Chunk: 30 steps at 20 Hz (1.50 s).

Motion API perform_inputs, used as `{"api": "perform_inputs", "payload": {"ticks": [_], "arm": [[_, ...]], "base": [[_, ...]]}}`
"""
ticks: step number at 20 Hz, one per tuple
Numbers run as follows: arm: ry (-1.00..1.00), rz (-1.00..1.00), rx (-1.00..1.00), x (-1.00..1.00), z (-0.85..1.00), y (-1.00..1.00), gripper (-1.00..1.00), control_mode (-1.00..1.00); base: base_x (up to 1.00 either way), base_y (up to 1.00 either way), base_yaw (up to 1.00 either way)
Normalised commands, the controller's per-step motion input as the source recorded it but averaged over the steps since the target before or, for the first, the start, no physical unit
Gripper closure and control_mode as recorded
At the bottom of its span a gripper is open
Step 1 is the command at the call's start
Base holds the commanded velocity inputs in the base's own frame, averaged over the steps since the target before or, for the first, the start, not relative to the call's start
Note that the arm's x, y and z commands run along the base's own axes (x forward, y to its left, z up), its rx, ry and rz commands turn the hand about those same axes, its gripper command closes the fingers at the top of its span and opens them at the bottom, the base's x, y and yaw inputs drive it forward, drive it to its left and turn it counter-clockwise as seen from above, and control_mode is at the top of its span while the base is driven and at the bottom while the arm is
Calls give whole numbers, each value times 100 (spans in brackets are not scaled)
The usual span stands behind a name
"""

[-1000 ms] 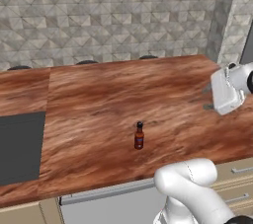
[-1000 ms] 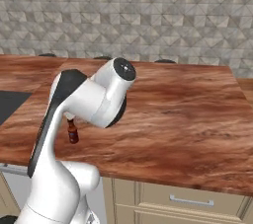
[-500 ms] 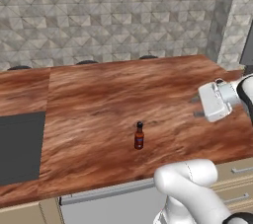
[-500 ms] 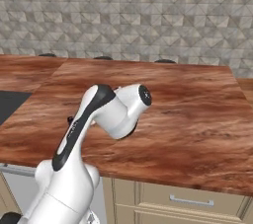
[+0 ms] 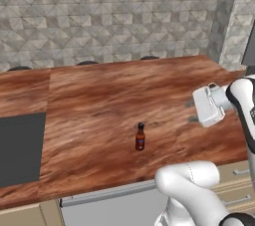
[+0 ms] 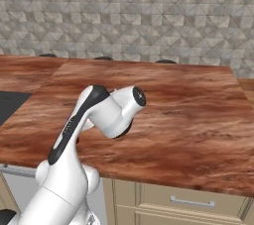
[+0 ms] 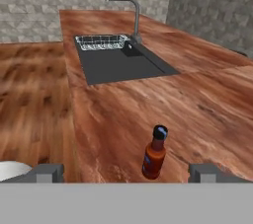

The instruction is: Place the mayonnaise and condiment bottle from the counter to the top shelf of the fridge. If the existing items in the fridge are on the top shelf, move them to other shelves.

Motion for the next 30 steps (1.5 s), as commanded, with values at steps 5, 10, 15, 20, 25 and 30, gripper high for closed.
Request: {"api": "perform_inputs", "payload": {"ticks": [5,10,15,20,25,30], "arm": [[9,15,0,8,-21,27,-100,-100],[11,18,0,32,-26,44,-100,-100],[10,16,0,32,-37,20,-100,-100],[6,12,1,38,-47,16,-100,-100],[1,7,6,49,-45,20,-100,-100],[0,0,10,35,-40,11,-100,-100]], "base": [[0,0,0],[0,0,0],[0,0,0],[0,0,0],[0,0,0],[0,0,0]]}}
